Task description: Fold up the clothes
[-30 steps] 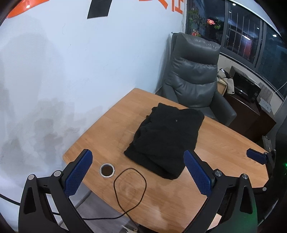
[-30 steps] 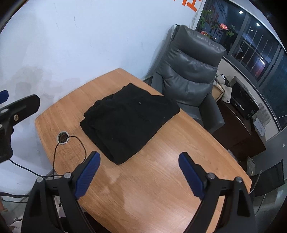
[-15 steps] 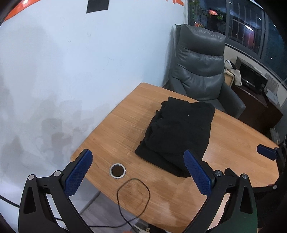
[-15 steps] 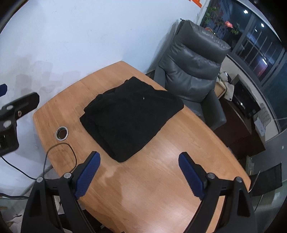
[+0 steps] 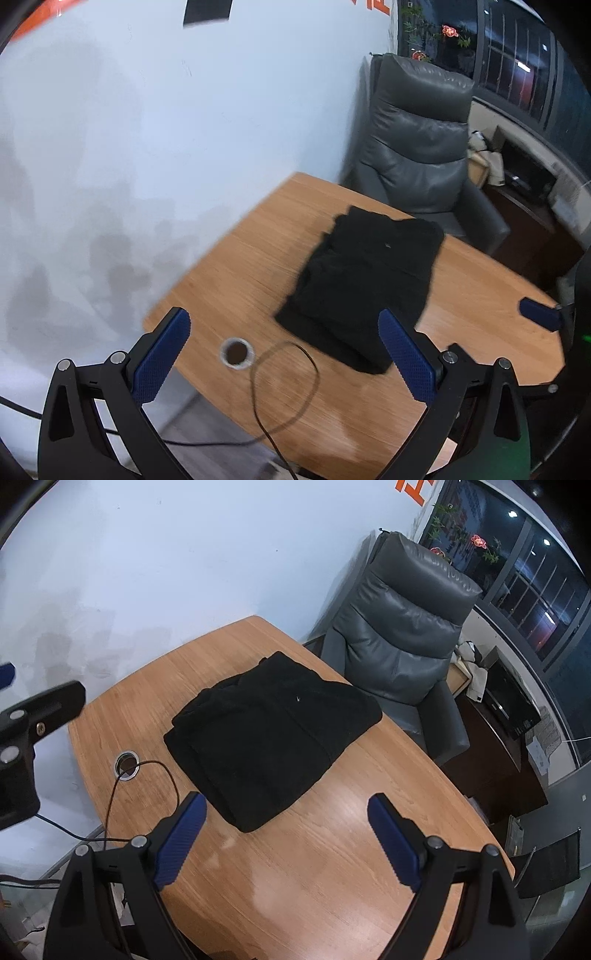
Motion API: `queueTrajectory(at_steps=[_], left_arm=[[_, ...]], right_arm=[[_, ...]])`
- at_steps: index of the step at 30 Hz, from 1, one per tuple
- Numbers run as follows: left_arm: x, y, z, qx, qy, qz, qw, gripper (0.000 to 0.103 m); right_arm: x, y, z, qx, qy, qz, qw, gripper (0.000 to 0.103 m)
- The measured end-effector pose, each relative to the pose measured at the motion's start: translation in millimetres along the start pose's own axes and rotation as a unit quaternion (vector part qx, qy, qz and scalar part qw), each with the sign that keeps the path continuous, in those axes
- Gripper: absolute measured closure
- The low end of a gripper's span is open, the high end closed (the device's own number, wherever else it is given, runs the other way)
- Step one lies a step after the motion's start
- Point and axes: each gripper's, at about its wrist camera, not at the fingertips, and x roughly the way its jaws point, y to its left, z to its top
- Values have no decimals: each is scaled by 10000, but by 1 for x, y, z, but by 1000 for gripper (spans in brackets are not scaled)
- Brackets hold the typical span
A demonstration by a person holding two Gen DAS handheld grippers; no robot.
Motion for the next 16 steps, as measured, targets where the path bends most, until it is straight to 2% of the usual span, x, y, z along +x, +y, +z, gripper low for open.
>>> queueTrajectory(at_steps=[4,9,16], left_arm=[[-4,-1,1,-28,-153,271,9995,0],[-2,3,3,-87,-182,224,9995,0],[19,2,7,57,304,29,9995,0]], right_arm=[[3,0,1,46,38,-13,10000,11],[7,2,0,100,102,-33,9999,11],[10,3,3,145,138,-58,9998,11]])
